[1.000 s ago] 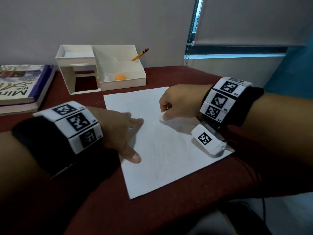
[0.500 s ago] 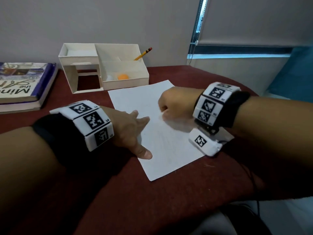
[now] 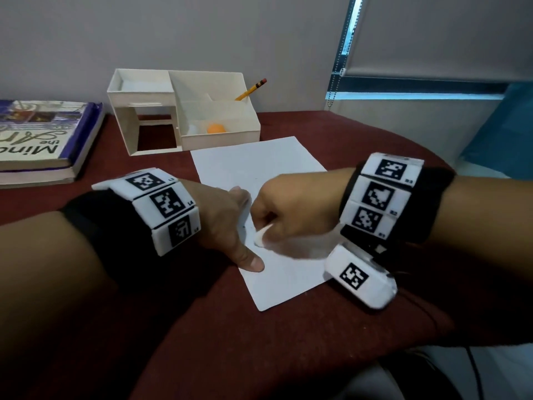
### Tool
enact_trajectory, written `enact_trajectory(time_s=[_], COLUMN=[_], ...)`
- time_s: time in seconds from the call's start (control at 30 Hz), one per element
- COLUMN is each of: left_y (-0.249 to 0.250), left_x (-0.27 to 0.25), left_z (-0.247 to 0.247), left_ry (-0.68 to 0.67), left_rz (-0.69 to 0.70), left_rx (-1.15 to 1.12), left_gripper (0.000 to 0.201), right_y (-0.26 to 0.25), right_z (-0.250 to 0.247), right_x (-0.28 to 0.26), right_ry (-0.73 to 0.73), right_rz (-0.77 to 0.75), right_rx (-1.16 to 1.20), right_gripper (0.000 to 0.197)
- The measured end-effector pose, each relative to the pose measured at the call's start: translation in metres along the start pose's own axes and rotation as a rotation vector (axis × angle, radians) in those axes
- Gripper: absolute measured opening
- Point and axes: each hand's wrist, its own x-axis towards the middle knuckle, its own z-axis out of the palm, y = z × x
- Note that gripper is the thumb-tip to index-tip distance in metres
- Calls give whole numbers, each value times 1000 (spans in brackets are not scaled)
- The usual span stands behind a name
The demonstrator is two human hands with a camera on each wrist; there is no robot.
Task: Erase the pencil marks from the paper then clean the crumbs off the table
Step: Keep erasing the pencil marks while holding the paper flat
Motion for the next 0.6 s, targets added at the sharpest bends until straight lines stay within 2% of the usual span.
enact_trajectory(time_s=[0.13, 0.2, 0.3, 0.33, 0.43, 0.47, 0.57, 0.6], left_y=[-1, 0, 0, -1, -2, -4, -9, -10], left_x=[-9, -14, -17, -16, -13, -11, -6, -6], left_z=[-1, -3, -3, -2, 1, 2, 4, 4], left_ry=[-15, -60, -84, -83, -88, -92, -113, -111], left_rz=[-25, -37, 6, 5, -68, -81, -42, -37], left_rx=[41, 20, -41, -44, -8, -9, -42, -41], left_gripper=[121, 118, 105, 108, 130, 133, 126, 125], right_y=[23, 12, -15, -16, -1, -2, -19, -20], right_z=[-7, -4, 1, -1, -9, -9, -4, -4], right_x=[11, 12, 12, 16, 28, 28, 23, 22], right_ry=[127, 126, 35, 57, 167, 177, 66, 43], right_rz=[187, 130, -57, -67, 64, 61, -115, -127], right_rx=[-46, -76, -1, -9, -121, -139, -39, -12], right_gripper=[24, 22, 20, 19, 18, 16, 9, 6])
